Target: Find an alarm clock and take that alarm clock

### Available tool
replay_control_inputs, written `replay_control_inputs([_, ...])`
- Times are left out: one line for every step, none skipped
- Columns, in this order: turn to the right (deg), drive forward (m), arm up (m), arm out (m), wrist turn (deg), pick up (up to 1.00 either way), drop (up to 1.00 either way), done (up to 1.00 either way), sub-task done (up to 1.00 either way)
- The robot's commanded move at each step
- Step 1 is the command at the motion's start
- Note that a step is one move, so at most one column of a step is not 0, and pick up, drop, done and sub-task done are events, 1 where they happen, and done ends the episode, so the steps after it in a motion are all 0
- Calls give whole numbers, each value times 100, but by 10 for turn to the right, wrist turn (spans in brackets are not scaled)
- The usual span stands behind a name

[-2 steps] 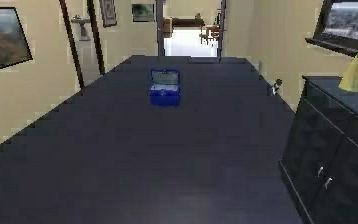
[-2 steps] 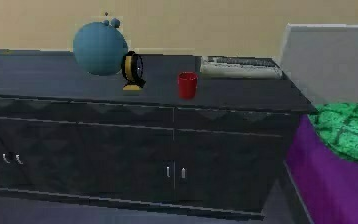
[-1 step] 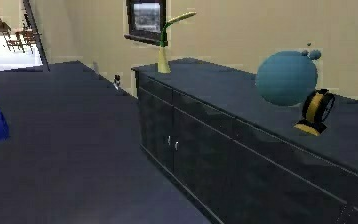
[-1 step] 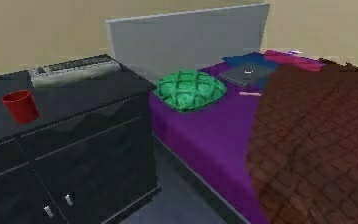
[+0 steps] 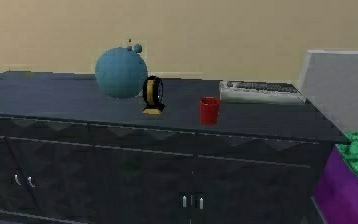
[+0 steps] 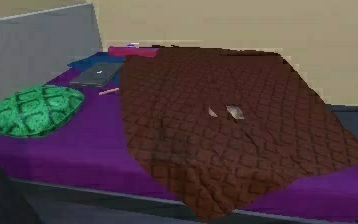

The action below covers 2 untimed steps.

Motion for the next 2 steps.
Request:
replay_control_inputs([0,10,0,0,0,0,0,0,0])
replay_control_inputs([-450,0,0,0,0,0,0,0,0])
